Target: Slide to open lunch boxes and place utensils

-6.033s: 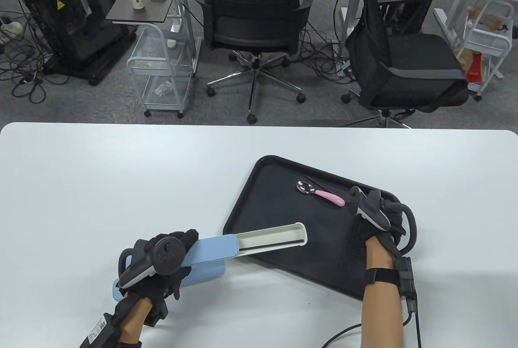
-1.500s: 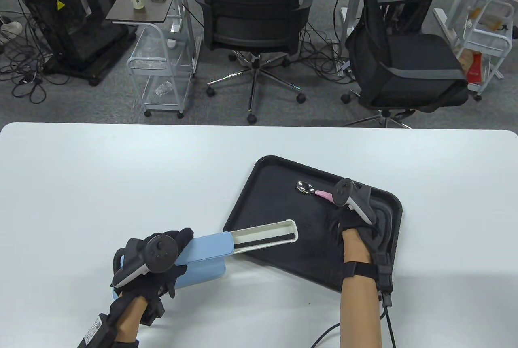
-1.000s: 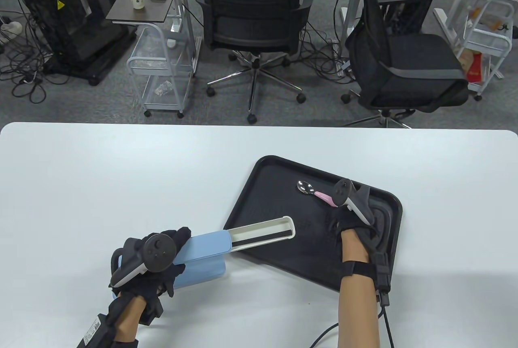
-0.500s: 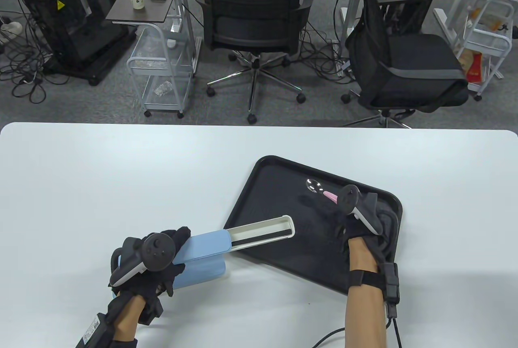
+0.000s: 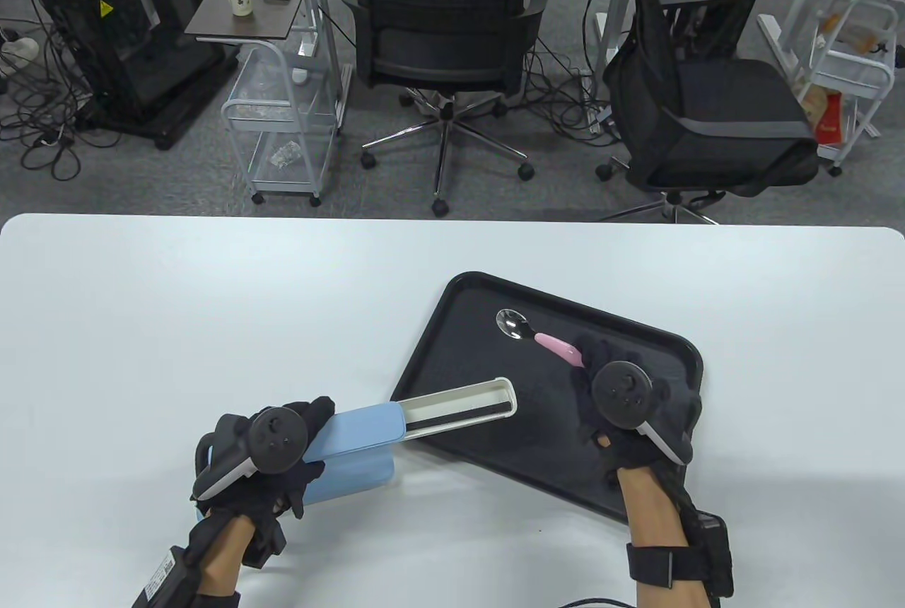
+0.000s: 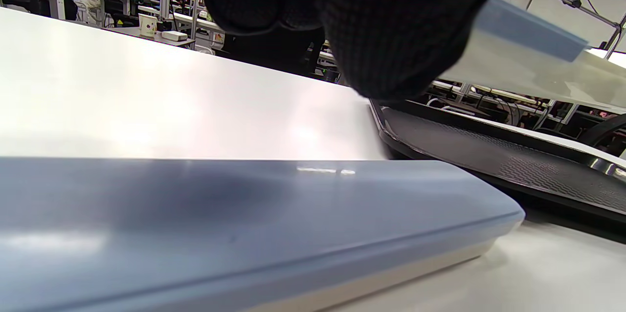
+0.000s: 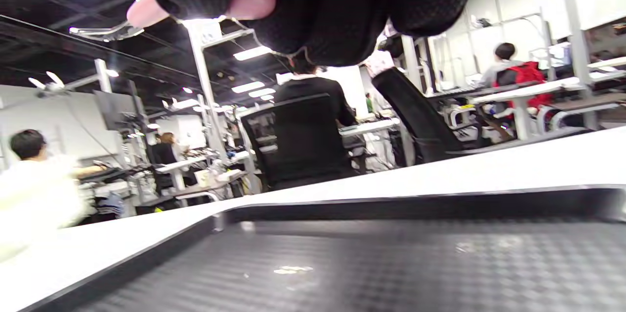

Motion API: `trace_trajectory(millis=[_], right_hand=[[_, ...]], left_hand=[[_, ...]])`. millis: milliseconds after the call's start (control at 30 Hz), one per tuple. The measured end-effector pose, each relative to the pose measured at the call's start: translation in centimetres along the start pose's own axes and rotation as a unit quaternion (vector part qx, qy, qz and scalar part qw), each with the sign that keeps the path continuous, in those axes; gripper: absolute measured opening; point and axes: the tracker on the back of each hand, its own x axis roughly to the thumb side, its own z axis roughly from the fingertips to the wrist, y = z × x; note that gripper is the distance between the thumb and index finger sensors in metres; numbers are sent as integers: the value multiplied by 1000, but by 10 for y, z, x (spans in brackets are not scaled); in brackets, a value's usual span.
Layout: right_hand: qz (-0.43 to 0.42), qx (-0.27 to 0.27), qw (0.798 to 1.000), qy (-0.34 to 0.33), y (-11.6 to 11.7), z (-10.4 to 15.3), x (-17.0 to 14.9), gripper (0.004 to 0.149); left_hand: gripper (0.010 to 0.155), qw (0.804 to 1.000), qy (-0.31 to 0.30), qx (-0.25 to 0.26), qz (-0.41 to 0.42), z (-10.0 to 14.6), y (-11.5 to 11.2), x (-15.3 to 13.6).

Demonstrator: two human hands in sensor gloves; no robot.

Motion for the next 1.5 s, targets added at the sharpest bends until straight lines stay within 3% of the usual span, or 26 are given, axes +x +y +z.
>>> trace_trajectory(millis=[200,367,933,1500], right_hand=[[52,-15,997,-57,0,22,33,53],[98,12,991,-95,10,31,46,52],[125,68,982,-125,35,37,57,51],[151,59,974,-160,51,50,98,50]], left_hand=[[82,1000,-1,-4,-6,-1,-1,1],[82,1000,-3,-1,-6,-1,-1,2],[82,1000,-12,3,-11,1,-4,7],[82,999,-39,-1,-36,2,-9,25]])
